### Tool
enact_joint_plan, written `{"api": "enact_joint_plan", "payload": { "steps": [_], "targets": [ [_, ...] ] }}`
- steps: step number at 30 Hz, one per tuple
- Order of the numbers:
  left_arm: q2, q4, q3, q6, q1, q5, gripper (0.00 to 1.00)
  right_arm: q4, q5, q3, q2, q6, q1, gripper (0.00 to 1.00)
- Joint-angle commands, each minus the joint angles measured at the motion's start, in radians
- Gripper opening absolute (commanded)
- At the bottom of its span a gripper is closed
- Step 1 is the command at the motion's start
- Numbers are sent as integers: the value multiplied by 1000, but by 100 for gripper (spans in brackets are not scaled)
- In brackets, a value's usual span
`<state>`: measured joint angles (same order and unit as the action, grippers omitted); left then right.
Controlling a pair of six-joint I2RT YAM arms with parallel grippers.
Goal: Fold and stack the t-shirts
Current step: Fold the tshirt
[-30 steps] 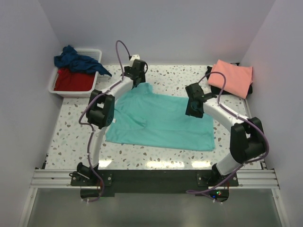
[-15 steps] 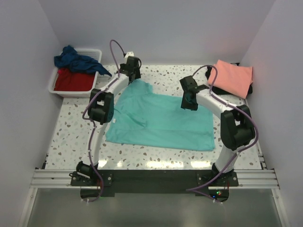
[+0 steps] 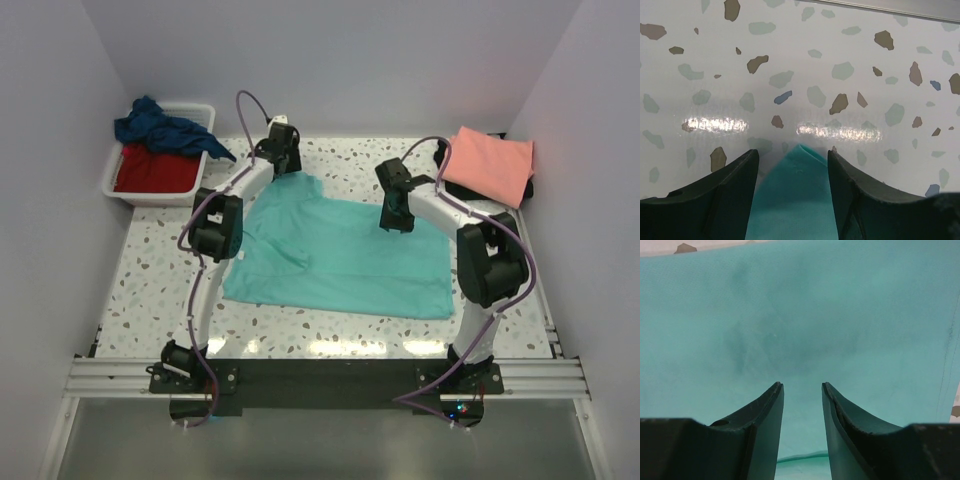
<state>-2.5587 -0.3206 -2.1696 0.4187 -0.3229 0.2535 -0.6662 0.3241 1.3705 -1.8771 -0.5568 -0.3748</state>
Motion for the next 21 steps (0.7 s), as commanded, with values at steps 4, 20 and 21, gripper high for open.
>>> {"api": "enact_joint_plan", "payload": {
  "steps": [4, 20, 21],
  "targets": [
    [-11, -44, -44, 8, 7, -36, 53, -21, 21, 52, -11, -11, -4, 40],
    [3, -28, -27, -12, 7, -45, 13, -44, 62, 33, 9, -35, -3, 38],
    [14, -26, -16, -12, 7, -42, 8, -46, 70, 35, 10, -38, -4, 38]
  ]
}}
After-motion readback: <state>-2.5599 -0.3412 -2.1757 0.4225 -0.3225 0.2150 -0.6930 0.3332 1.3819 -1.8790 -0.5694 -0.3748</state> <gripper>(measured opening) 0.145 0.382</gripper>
